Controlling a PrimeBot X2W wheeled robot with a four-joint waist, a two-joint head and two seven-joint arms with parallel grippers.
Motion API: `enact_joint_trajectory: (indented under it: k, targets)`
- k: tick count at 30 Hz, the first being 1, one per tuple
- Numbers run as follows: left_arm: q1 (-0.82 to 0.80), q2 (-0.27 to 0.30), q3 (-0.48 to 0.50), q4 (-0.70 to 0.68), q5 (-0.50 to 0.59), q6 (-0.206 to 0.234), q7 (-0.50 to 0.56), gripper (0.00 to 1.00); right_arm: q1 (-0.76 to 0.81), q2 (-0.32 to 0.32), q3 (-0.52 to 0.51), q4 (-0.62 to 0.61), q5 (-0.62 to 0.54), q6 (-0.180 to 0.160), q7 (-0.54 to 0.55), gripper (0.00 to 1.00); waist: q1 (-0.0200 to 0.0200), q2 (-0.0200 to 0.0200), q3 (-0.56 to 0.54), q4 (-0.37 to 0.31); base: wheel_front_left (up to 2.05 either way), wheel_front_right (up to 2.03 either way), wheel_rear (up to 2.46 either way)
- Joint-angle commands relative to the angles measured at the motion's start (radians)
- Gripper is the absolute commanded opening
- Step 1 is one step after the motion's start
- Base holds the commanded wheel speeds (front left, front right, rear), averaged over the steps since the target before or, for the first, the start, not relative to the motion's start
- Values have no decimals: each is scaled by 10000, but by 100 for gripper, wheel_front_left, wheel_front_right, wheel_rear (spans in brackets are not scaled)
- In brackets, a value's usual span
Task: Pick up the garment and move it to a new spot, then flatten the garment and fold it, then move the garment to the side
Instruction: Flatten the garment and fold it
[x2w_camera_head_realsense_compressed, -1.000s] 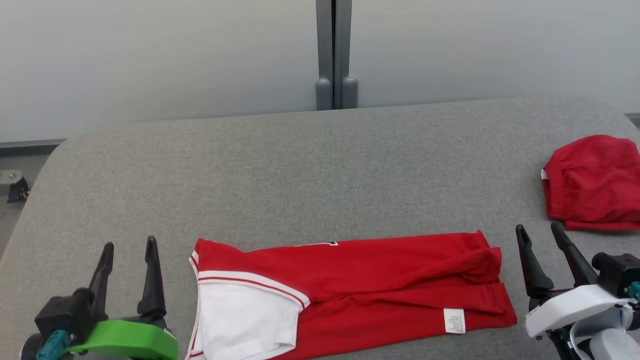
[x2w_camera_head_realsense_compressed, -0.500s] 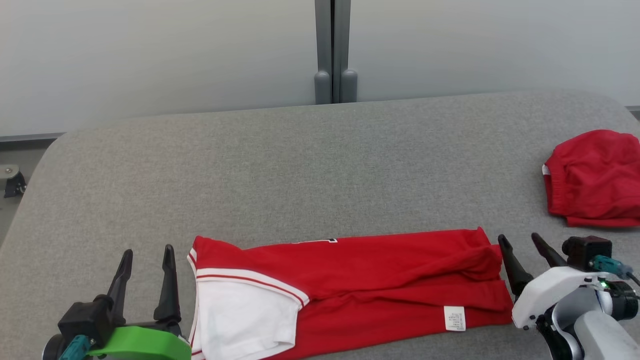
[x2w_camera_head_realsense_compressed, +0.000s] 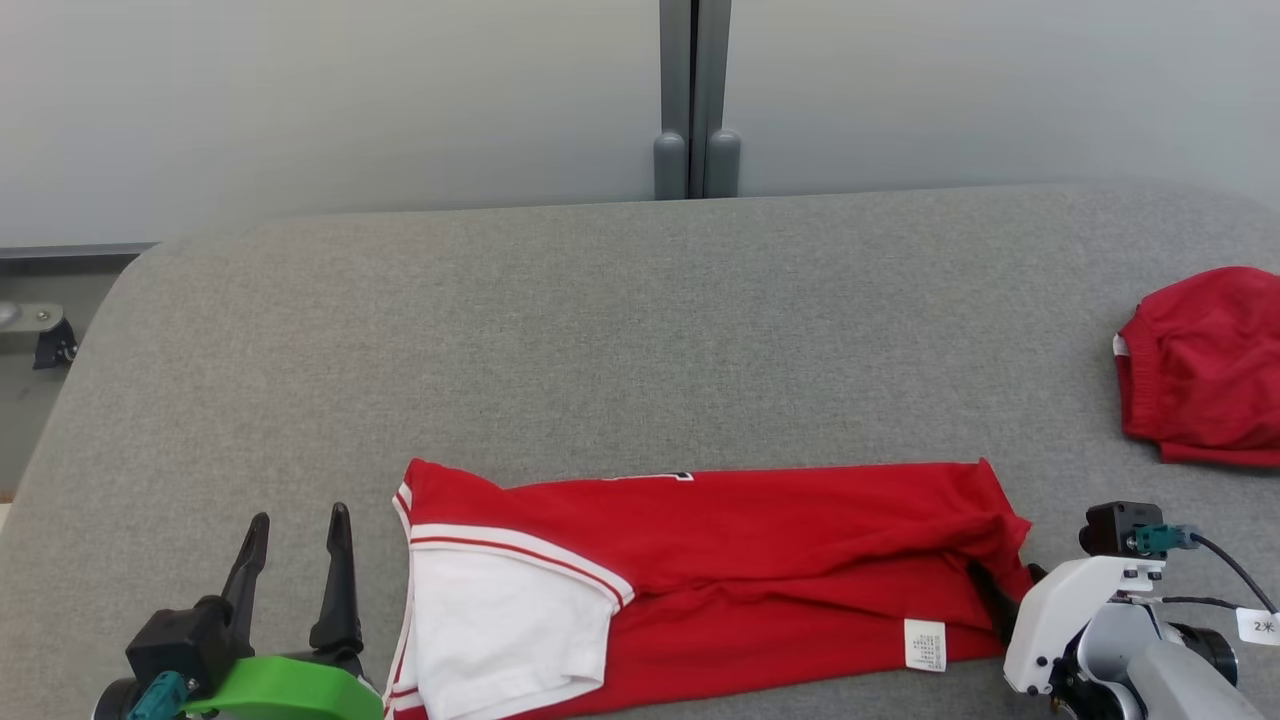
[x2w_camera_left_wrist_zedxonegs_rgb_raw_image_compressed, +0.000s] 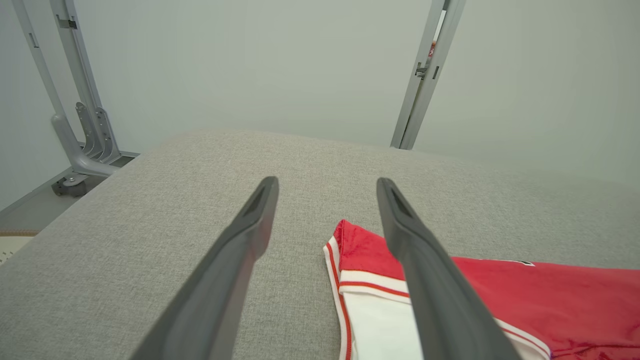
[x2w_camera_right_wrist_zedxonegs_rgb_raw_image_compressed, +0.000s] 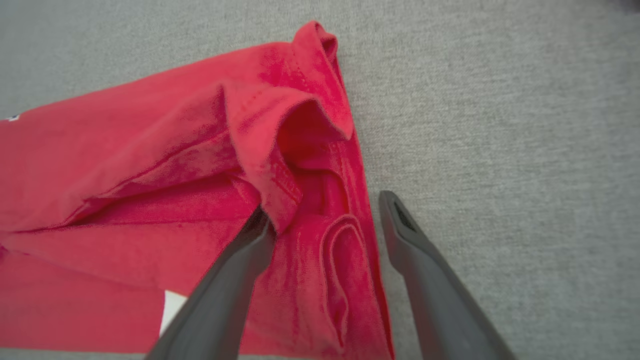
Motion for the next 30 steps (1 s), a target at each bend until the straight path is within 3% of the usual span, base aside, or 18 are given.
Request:
enact_joint_trajectory:
  k: [1, 9, 10, 11, 12, 13, 14, 15, 22, 30]
  targets:
    - [-122, -51, 62, 63, 139, -70, -26, 100, -1, -53, 52, 158, 183, -14, 171, 100, 0, 0, 26, 27, 0, 0, 0]
    - [-219, -215, 209, 348, 281, -260, -27, 100, -173, 321, -122, 919, 1276, -20, 723, 98, 0, 0, 175, 80, 0, 0, 0]
    - [-244, -215, 222, 375, 288, -280, -27, 100, -222, 403, -85, 943, 1445, -17, 825, 88, 0, 0, 193, 91, 0, 0, 0]
    - [-268, -215, 237, 407, 281, -327, -27, 100, -254, 504, 13, 941, 1600, -12, 973, 53, 0, 0, 208, 106, 0, 0, 0]
    - [-272, -213, 251, 440, 299, -344, -27, 100, -302, 541, 99, 938, 1717, -6, 1080, 47, 0, 0, 216, 120, 0, 0, 0]
    - [-283, -216, 261, 483, 327, -365, -27, 100, -355, 559, 169, 946, 1852, -6, 1168, 35, 0, 0, 221, 140, 0, 0, 0]
    - [-299, -222, 269, 512, 335, -391, -27, 100, -383, 573, 214, 970, 1947, -6, 1242, 11, 0, 0, 221, 159, 0, 0, 0]
    - [-322, -234, 274, 546, 358, -417, -27, 100, -392, 582, 290, 1001, 2068, -6, 1388, 0, 0, 0, 219, 188, 0, 0, 0]
    - [-222, -354, 349, 697, 424, -483, -27, 100, -606, 285, 217, 481, 2828, -8, 936, 0, 0, 0, 166, 314, 0, 0, 0]
    - [-133, -407, 446, 879, 453, -545, -27, 100, -882, -647, -231, 154, 3193, -14, 382, 0, 0, 0, 12, 277, 0, 0, 0]
